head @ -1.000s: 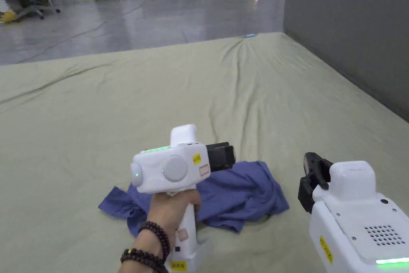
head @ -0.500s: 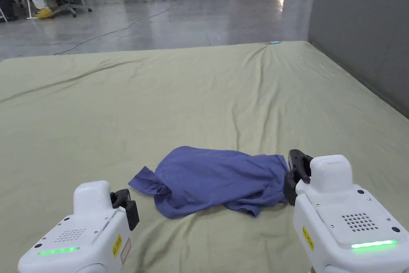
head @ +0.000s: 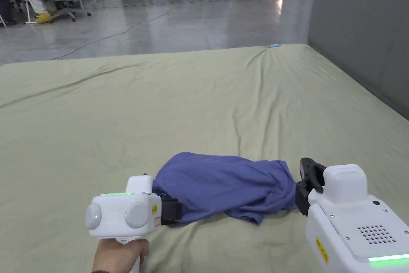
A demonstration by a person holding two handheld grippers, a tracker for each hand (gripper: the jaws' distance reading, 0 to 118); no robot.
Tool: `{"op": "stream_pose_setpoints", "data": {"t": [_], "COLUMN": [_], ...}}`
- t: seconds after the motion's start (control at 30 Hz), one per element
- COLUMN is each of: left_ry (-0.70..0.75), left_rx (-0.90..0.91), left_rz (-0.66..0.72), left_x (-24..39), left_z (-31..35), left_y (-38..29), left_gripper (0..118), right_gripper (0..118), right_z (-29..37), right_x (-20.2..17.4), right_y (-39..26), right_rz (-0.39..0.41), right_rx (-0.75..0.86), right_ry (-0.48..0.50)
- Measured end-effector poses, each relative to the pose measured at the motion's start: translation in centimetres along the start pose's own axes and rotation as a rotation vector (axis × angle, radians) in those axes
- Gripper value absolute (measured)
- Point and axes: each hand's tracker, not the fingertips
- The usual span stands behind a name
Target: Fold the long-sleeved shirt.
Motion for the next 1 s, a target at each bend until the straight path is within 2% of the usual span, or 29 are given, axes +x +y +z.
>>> {"op": "stream_pose_setpoints", "data": {"t": [0.1,0.13,0.17,0.2,0.27,0.47,0.53,0.6,0.67,0.7,0.73,0.8,0.93,0.97,1.0], "left_ry": [0.082,0.092,0.069,0.050,0.075,0.005,0.008,-0.009,-0.019,-0.026,-0.032,-0.034,-0.036,-0.036,-0.037], "left_rx": [-0.084,-0.098,-0.138,-0.158,-0.096,-0.034,-0.030,-0.026,-0.027,-0.027,-0.022,-0.014,-0.021,-0.021,-0.022], "left_rz": [-0.068,-0.065,-0.046,-0.037,-0.065,-0.130,-0.136,-0.124,-0.112,-0.107,-0.104,-0.098,-0.085,-0.083,-0.080], "left_x": [0.3,0.6,0.6,0.7,2.1,4.4,4.4,4.1,3.6,3.4,3.2,3.1,2.6,2.5,2.3], "left_z": [-5.3,-6.2,-7.2,-7.9,-6.3,-4.0,-3.6,-3.1,-3.4,-3.4,-3.3,-3.0,-3.4,-3.5,-3.6], "left_y": [1.1,0.9,1.1,1.3,0.7,0.5,0.8,1.0,1.3,1.4,1.4,1.3,1.2,1.1,1.1], "left_gripper": [110,102,85,53,0,0,0,0,0,0,0,0,0,0,0], "right_gripper": [0,0,0,0,0,0,0,6,73,101,109,108,104,96,76], "right_z": [-0.6,-0.7,-0.9,-1.0,-1.4,-4.2,-6.3,-9.6,-13.0,-15.3,-17.1,-20.5,-24.9,-25.6,-25.7], "right_x": [0.4,0.5,0.7,0.8,1.1,2.0,2.8,3.9,4.9,5.5,6.0,6.7,6.9,6.8,6.2], "right_y": [-0.6,-0.8,-0.9,-1.0,-1.3,-2.1,-2.0,-1.7,-2.0,-2.5,-3.6,-4.9,-7.6,-8.3,-9.1], "right_rz": [0.003,0.005,0.008,0.006,0.002,-0.005,-0.029,-0.066,-0.102,-0.110,-0.117,-0.099,-0.001,0.026,0.056], "right_rx": [-0.029,-0.036,-0.048,-0.054,-0.068,-0.137,-0.211,-0.337,-0.478,-0.568,-0.594,-0.664,-0.795,-0.820,-0.846], "right_ry": [-0.006,-0.007,-0.012,-0.015,-0.024,-0.044,-0.074,-0.061,-0.045,-0.029,-0.007,-0.001,-0.011,0.008,0.016]}}
